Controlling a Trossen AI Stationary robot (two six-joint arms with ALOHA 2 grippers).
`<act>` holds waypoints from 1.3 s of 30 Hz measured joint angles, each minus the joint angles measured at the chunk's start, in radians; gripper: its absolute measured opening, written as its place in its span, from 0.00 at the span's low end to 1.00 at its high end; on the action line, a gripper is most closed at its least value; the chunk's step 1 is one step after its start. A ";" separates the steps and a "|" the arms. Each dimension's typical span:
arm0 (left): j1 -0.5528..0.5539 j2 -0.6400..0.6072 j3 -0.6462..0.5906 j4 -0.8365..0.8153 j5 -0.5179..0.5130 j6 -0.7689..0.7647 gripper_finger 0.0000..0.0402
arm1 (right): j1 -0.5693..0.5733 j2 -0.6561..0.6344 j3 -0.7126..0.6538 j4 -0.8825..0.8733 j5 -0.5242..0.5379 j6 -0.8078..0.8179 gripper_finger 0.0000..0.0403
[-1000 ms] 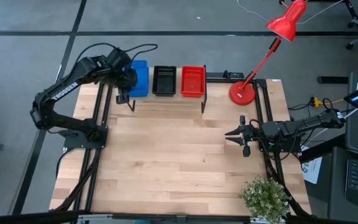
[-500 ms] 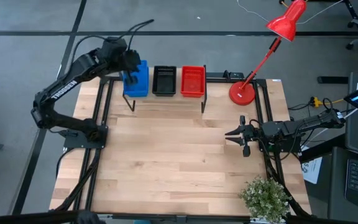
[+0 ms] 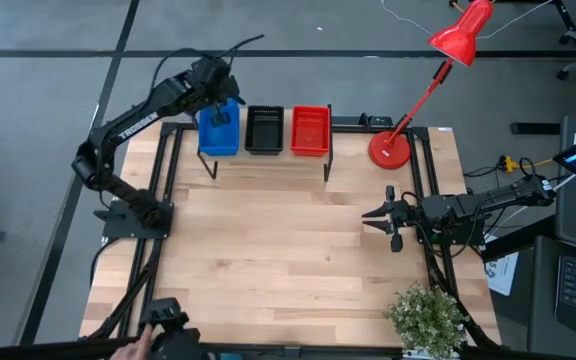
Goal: Stack baskets on shelf by color
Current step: Stack the blue bin on top of the blue bins on the shelf, then adjust the black bins on the shelf
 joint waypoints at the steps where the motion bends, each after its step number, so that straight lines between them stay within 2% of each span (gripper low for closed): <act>1: 0.000 0.006 0.000 -0.004 0.002 0.005 0.22 | 0.000 0.000 0.000 0.000 0.000 0.000 0.20; 9: 0.000 0.029 0.000 -0.002 -0.001 0.007 0.22 | 0.000 0.000 0.000 0.000 0.000 0.001 0.20; 16: -0.047 -0.036 0.000 -0.056 0.009 -0.035 0.21 | 0.000 0.000 0.000 0.000 0.000 0.019 0.20; 19: -0.081 -0.078 0.000 -0.155 0.093 -0.107 0.21 | 0.000 0.000 0.000 -0.001 0.000 0.020 0.20; 25: -0.138 -0.139 0.000 -0.327 0.425 -0.337 0.21 | 0.000 0.000 0.000 -0.003 0.000 0.023 0.20; 27: -0.171 -0.140 0.000 -0.341 0.492 -0.370 0.21 | 0.000 0.000 0.000 -0.003 0.000 0.023 0.20; 31: -0.290 -0.116 -0.035 -0.251 0.504 -0.349 0.21 | 0.000 0.000 0.000 -0.003 0.000 0.024 0.20; 34: -0.365 -0.091 -0.056 -0.121 0.437 -0.301 0.21 | 0.000 0.000 0.000 -0.003 0.000 0.026 0.20; 37: -0.403 -0.081 -0.052 0.046 0.385 -0.277 0.21 | 0.000 0.000 0.000 -0.003 0.000 0.031 0.20; 39: -0.411 -0.068 -0.052 0.074 0.382 -0.273 0.21 | 0.000 0.000 0.000 -0.003 0.000 0.047 0.20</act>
